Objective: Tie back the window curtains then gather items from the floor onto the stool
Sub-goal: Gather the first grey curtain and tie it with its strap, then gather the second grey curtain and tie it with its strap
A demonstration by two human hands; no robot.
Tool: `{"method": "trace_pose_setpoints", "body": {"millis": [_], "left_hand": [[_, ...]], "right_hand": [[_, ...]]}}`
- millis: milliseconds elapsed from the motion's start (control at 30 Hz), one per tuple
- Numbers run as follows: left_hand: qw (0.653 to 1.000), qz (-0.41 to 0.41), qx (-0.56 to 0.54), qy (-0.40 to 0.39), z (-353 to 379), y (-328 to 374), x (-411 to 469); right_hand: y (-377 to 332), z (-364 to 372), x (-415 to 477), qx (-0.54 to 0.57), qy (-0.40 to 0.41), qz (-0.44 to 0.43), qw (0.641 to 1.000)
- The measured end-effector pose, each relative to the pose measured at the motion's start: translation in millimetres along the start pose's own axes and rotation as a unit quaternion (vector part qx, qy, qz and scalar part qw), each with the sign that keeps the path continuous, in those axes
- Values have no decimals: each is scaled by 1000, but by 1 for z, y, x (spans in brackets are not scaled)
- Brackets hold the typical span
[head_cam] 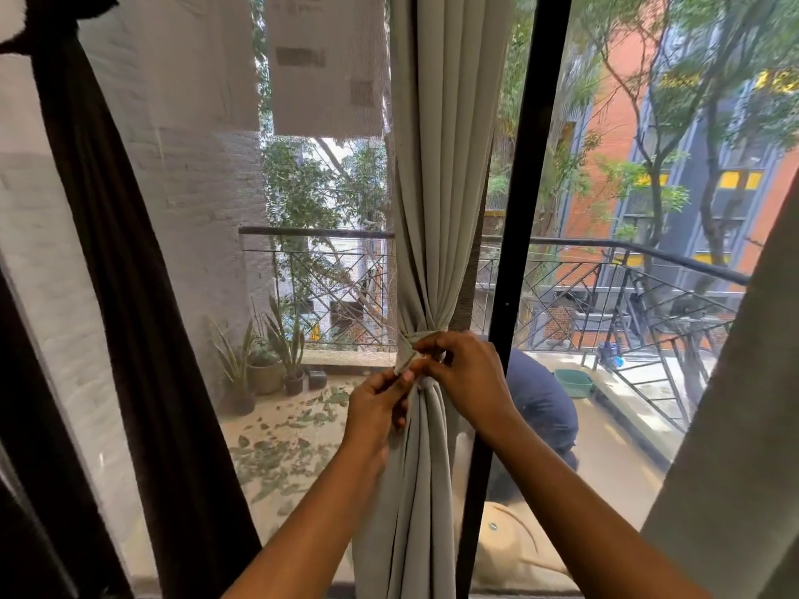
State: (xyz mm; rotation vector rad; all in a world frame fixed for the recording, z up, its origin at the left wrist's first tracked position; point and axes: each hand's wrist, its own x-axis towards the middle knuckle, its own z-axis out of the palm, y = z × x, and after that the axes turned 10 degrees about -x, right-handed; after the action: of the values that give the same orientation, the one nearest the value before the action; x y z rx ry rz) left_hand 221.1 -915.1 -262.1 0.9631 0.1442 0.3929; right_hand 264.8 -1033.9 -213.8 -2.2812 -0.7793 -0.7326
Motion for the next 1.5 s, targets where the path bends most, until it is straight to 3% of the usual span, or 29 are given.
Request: {"method": "trace_pose_setpoints", "body": {"millis": [233, 333, 433, 500, 633, 700, 800, 867, 1000, 1133, 1267, 1367, 1500], "left_hand": [[999, 11, 42, -16, -5, -4, 2], [991, 73, 115, -1, -10, -4, 11], [941, 181, 284, 24, -15, -3, 20], [900, 196, 388, 36, -14, 3, 20], [770, 198, 604, 53, -1, 27, 0], [754, 245, 607, 66, 13, 41, -14], [774, 320, 544, 43, 53, 50, -32], [788, 375, 488, -9, 95, 52, -37], [782, 431, 428, -138, 219, 56, -37], [723, 462, 453, -241, 377, 64, -33], [670, 526, 474, -221, 538, 78, -31], [674, 566, 436, -185, 649, 90, -25], [688, 531, 480, -122, 763, 96, -16]], "right_hand": [[7, -5, 6, -69, -44, -10, 997], [9, -3, 10, -93, -46, -22, 994], [7, 4, 16, -108, -43, -7, 993], [7, 5, 21, -112, -51, 2, 992], [14, -3, 21, -77, -102, -9, 992], [19, -19, 15, -40, -111, 7, 993], [33, -66, 7, -6, -75, 30, 997], [50, -115, 8, -4, -19, 36, 999], [107, -249, 24, -20, 145, 60, 987], [173, -395, 53, -88, 277, 69, 954], [251, -516, 90, -141, 350, 76, 923], [310, -594, 116, -208, 376, 100, 898], [365, -674, 157, -223, 372, 167, 886]]}}
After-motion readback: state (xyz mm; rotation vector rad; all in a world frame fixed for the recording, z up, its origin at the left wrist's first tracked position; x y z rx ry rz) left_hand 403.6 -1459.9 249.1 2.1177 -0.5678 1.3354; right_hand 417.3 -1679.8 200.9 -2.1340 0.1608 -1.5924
